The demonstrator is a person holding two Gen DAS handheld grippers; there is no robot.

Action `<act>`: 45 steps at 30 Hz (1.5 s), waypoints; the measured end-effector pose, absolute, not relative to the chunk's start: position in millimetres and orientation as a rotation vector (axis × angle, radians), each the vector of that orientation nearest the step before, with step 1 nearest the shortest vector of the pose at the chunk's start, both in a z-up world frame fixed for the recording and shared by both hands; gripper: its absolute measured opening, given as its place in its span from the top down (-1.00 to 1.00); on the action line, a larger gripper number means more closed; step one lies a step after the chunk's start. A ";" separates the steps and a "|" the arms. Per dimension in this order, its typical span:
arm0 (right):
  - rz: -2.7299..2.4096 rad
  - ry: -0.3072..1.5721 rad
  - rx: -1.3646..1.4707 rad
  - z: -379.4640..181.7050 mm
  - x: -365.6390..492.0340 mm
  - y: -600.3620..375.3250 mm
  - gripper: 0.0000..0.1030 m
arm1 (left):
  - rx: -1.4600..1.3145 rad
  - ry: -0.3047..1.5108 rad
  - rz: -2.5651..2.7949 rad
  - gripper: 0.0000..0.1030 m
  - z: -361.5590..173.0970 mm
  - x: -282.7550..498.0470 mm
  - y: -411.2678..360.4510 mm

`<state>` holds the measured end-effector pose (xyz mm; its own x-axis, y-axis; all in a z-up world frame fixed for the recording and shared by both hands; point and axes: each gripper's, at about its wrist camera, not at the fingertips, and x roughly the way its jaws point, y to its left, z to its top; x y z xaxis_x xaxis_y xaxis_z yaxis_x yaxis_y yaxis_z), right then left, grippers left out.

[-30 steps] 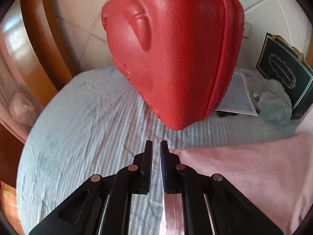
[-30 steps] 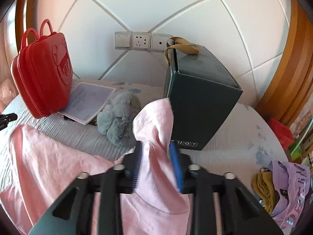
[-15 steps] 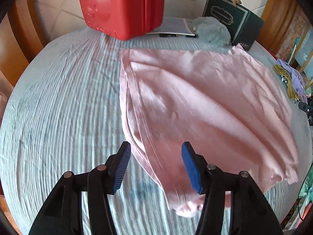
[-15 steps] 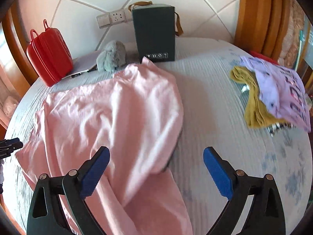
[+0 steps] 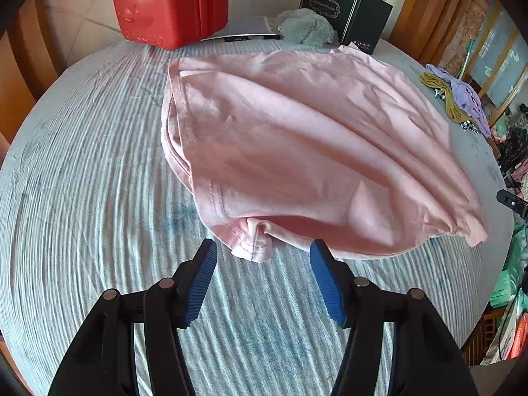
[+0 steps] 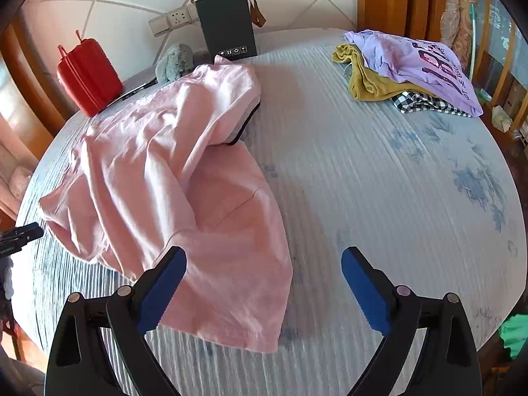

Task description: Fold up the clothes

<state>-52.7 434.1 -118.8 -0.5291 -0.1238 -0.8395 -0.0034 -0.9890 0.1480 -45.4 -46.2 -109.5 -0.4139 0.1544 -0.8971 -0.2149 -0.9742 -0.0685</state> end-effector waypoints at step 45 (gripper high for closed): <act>-2.646 -0.446 1.583 -135.5 -97.0 425.5 -0.22 | -1.601 0.036 2.659 0.06 -91.1 -62.8 -80.5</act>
